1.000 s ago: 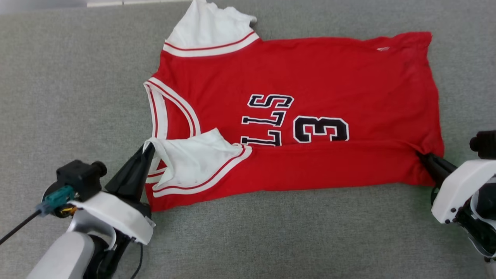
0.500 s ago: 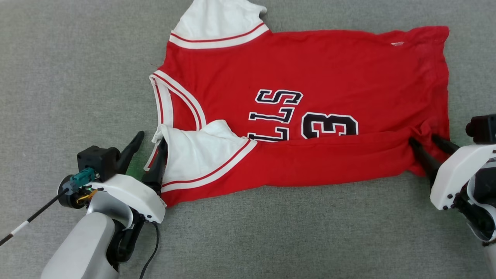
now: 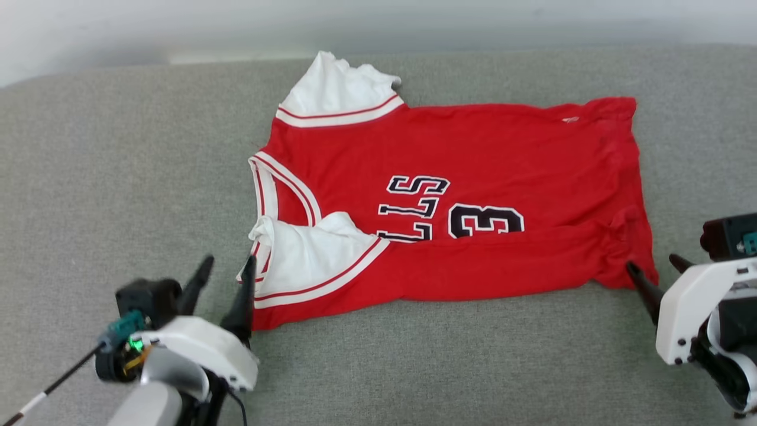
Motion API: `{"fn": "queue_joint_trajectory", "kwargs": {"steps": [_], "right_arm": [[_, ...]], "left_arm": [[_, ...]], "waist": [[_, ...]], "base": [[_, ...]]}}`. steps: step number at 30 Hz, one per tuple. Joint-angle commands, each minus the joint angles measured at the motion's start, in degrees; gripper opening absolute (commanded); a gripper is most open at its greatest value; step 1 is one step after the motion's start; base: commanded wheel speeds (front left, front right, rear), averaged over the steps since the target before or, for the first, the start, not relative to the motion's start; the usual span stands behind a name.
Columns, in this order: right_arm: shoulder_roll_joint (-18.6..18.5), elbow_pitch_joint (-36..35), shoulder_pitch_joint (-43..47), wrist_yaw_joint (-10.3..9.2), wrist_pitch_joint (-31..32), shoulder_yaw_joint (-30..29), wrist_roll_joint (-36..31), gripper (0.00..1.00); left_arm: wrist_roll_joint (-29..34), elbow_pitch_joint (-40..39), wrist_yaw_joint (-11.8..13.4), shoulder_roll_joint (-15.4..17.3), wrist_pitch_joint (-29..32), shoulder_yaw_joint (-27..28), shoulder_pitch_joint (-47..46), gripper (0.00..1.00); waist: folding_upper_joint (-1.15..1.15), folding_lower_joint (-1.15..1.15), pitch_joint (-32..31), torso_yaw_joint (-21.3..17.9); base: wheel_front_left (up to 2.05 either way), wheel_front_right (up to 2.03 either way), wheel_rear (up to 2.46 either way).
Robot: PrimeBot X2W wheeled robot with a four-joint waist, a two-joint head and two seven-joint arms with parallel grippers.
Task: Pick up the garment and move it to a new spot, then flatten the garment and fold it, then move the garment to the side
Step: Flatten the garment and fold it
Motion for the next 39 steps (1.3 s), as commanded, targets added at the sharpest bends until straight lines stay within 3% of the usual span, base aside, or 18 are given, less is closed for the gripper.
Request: {"fn": "queue_joint_trajectory", "kwargs": {"steps": [1,8,19,21,25,26,27,28,39], "right_arm": [[1.33,-1.98,1.75,-0.04,1.2,-1.36,-0.93,1.0],[5.48,-9.71,6.44,-0.04,4.71,-4.8,-2.94,1.0],[7.48,-16.0,8.02,-0.04,5.77,-7.02,-3.49,1.0],[7.5,-16.6,7.69,-0.04,5.71,-7.13,-3.55,1.0],[7.64,-17.17,6.99,-0.04,5.49,-7.26,-3.53,1.0],[7.55,-17.18,6.78,-0.04,5.46,-7.26,-3.59,1.0],[7.36,-17.22,6.58,-0.04,5.45,-7.26,-3.69,1.0],[7.13,-17.19,6.45,-0.04,5.47,-7.23,-3.84,1.0],[4.36,-11.94,3.81,-0.04,9.51,-6.22,-6.01,1.0]], "left_arm": [[-0.69,-1.95,1.03,0.24,1.93,-0.39,2.17,1.0],[-0.25,-9.61,6.48,2.4,10.73,-2.65,7.64,1.0],[3.2,-9.75,15.75,4.34,19.81,-3.22,6.33,1.0],[3.14,-9.01,16.46,4.3,21.35,-3.86,6.21,1.0],[2.72,-7.01,14.99,4.31,26.19,-7.29,6.95,1.0],[2.64,-6.67,14.45,4.04,26.86,-8.08,6.9,0.8],[2.41,-6.58,13.84,3.7,26.96,-8.56,6.78,0.18],[2.07,-6.64,12.9,3.36,27.0,-9.19,6.73,0.0],[3.41,-12.2,10.31,3.26,18.14,-7.31,4.66,0.0]], "waist": [[0.0,0.0,-1.3,-0.2],[0.0,0.0,-1.24,-0.88],[0.0,0.0,3.42,-3.19],[0.0,0.0,4.14,-3.48],[0.0,0.0,4.99,-3.77],[0.0,0.0,5.07,-3.79],[0.0,0.0,5.04,-3.76],[0.0,0.0,4.86,-3.67],[0.0,0.0,0.21,-0.69]], "base": [[0.0,0.0,0.0],[0.0,0.0,0.0],[0.0,0.0,0.0],[0.0,0.0,0.0],[0.0,0.0,0.0],[0.0,0.0,0.0],[0.0,0.0,0.0],[0.0,0.0,0.0],[0.0,0.0,0.0]]}}
